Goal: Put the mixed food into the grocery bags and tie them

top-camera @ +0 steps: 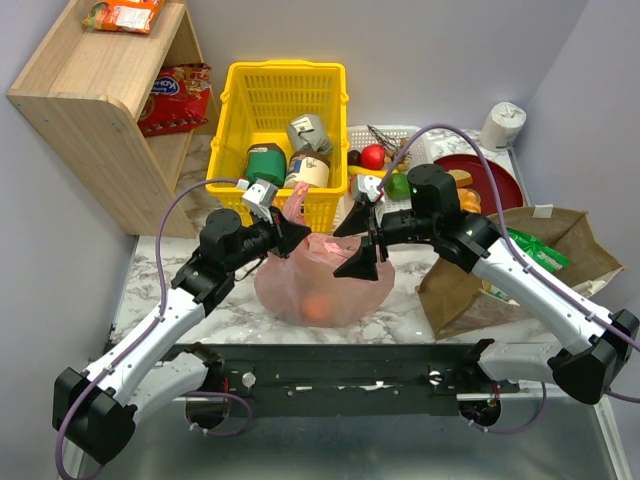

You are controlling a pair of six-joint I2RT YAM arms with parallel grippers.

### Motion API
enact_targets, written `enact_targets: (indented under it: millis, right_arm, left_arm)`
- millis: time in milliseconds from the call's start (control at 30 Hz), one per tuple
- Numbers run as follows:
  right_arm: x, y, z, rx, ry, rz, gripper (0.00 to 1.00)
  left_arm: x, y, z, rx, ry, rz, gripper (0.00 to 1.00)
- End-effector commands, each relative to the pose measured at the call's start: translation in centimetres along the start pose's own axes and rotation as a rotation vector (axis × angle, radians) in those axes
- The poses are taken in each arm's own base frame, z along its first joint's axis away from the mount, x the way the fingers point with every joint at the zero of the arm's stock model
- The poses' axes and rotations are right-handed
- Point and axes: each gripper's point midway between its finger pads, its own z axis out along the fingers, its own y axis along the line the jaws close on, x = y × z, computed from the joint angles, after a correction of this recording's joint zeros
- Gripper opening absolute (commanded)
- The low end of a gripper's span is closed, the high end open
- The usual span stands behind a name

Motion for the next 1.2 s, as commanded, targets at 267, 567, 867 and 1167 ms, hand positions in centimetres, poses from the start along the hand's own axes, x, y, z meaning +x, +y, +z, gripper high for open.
enact_targets:
  millis: [267, 567, 867, 1167]
  right_arm:
    - [0.2, -1.9, 2.7, 0.002, -0.059, -0.062, 0.89]
    - [0.6, -2.7, 2.9, 0.045, -0.051, -0.004, 0.05]
    - [-3.9, -11.8, -12.3, 1.087, -0.097, 0.037, 0.01]
    - [4.3, -15.7, -21.0, 1.476, 0.109, 0.180, 0.01]
  left_arm:
    - [-2.0, -2.1, -0.4, 0.086, -0.061, 0.009, 0.00]
    - [-2.2, -1.4, -0.8, 0.046, -0.080, 0.014, 0.00]
    - [-1.8, 3.8, -3.9, -0.293, -0.049, -0.019, 0.00]
    - [1.3, 8.5, -7.4, -0.546, -0.035, -0.104, 0.00]
